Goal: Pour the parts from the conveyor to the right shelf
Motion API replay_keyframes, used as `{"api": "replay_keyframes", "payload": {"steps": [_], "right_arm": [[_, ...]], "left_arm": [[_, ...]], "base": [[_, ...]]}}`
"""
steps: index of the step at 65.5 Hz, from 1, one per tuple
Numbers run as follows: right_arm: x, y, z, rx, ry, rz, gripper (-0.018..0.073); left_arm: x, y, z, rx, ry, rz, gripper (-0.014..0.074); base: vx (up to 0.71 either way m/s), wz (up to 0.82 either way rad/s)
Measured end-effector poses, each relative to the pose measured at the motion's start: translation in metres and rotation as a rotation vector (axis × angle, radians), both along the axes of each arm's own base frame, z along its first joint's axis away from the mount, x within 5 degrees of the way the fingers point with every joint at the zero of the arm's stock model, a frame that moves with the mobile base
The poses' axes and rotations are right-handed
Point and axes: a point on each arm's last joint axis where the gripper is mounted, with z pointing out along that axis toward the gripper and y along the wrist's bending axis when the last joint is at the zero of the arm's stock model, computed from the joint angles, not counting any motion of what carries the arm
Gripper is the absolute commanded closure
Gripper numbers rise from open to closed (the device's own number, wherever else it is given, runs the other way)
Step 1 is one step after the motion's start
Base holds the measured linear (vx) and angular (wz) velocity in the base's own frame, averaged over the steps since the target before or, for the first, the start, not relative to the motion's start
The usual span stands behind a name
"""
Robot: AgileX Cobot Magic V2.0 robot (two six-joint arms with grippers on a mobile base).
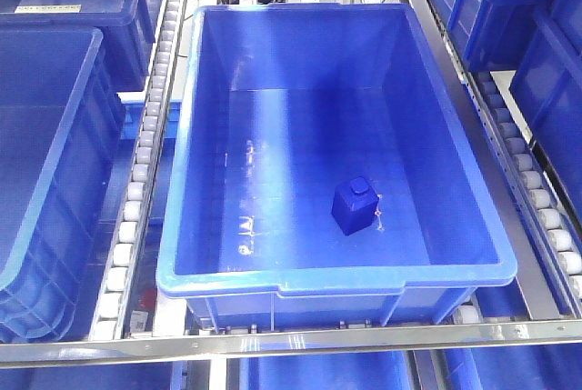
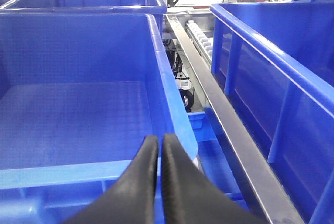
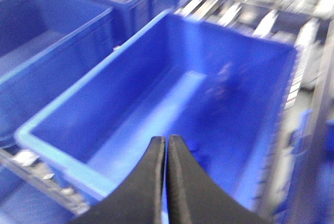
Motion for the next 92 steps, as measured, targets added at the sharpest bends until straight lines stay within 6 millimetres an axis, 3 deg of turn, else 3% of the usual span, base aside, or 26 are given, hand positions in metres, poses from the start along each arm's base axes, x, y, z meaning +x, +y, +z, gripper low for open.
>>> {"api": "replay_keyframes", "payload": {"steps": [16, 25, 39, 60, 71, 92], "right_arm": [[-0.013, -0.019, -0.004, -0.157, -0.068, -0.129, 0.0568], [-0.019, -0.029, -0.025, -0.144, -0.083, -0.301, 0.0568], [-0.023, -0.039, -0.081, -0.071, -0.100, -0.507, 0.0568], [-0.023, -0.039, -0.180, -0.040, -0.086, -0.523, 0.0568], [-0.013, -0.039, -0.219, 0.067, -0.078, -0.536, 0.0568], [-0.011, -0.040, -0.216, 0.184, -0.149, -0.557, 0.0568]], "left_arm": [[0.000, 0.000, 0.000, 0.000, 0.000, 0.000, 0.0603], [0.000, 0.000, 0.000, 0.000, 0.000, 0.000, 0.0603], [0.000, 0.000, 0.000, 0.000, 0.000, 0.000, 0.0603], [0.000, 0.000, 0.000, 0.000, 0.000, 0.000, 0.0603], [0.000, 0.000, 0.000, 0.000, 0.000, 0.000, 0.0603], [0.000, 0.000, 0.000, 0.000, 0.000, 0.000, 0.0603]], "base": [[0.00, 0.00], [0.00, 0.00], [0.00, 0.00], [0.00, 0.00], [0.00, 0.00], [0.00, 0.00]]}}
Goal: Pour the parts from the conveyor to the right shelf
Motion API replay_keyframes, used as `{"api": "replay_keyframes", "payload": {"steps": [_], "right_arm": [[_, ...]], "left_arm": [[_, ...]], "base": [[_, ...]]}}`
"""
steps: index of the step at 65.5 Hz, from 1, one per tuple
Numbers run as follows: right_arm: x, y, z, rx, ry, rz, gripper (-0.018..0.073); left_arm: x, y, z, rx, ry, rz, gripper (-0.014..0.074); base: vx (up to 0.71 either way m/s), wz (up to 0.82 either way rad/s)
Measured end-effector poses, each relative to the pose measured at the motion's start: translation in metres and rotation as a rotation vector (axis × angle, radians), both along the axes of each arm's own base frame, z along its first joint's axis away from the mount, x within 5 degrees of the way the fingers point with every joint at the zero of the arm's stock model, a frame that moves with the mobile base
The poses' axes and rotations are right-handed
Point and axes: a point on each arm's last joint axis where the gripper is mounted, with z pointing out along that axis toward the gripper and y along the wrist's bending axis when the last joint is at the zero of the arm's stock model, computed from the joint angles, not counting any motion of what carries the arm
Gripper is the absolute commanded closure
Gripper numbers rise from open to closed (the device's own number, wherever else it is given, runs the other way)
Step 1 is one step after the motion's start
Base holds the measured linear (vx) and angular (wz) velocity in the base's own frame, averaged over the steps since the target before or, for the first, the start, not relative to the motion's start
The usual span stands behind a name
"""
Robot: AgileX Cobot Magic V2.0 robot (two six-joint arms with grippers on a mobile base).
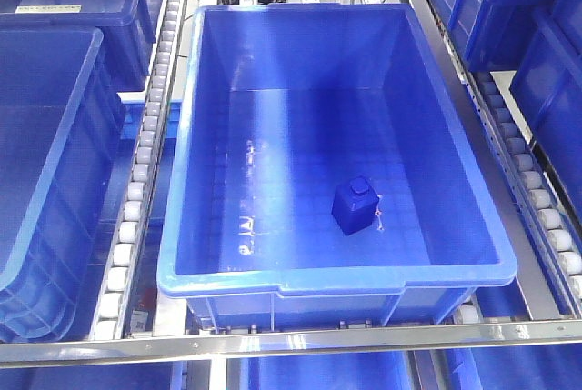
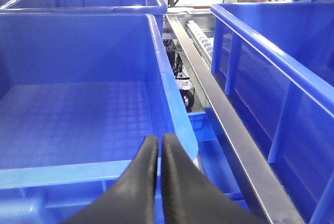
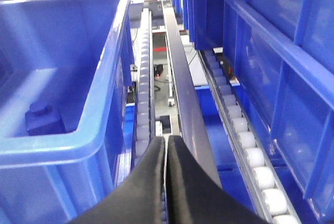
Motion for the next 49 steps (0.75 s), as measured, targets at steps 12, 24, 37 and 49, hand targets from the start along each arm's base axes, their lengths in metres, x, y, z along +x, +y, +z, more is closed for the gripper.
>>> {"api": "replay_keyframes", "payload": {"steps": [12, 24, 37, 49], "right_arm": [[0.0000, -0.0001, 0.0005, 0.002, -0.005, -0.001, 0.0568], [0.0000, -0.0001, 0.0005, 0.002, -0.005, -0.001, 0.0568], [0.0000, -0.0001, 0.0005, 0.002, -0.005, -0.001, 0.0568], [0.0000, -0.0001, 0.0005, 0.002, -0.005, -0.001, 0.0568]], "left_arm": [[0.0000, 0.0000, 0.0000, 0.000, 0.000, 0.000, 0.0603], [0.0000, 0.0000, 0.0000, 0.000, 0.000, 0.000, 0.0603], [0.0000, 0.0000, 0.0000, 0.000, 0.000, 0.000, 0.0603], [0.0000, 0.0000, 0.0000, 0.000, 0.000, 0.000, 0.0603]], "base": [[0.00, 0.00], [0.00, 0.00], [0.00, 0.00], [0.00, 0.00]]}}
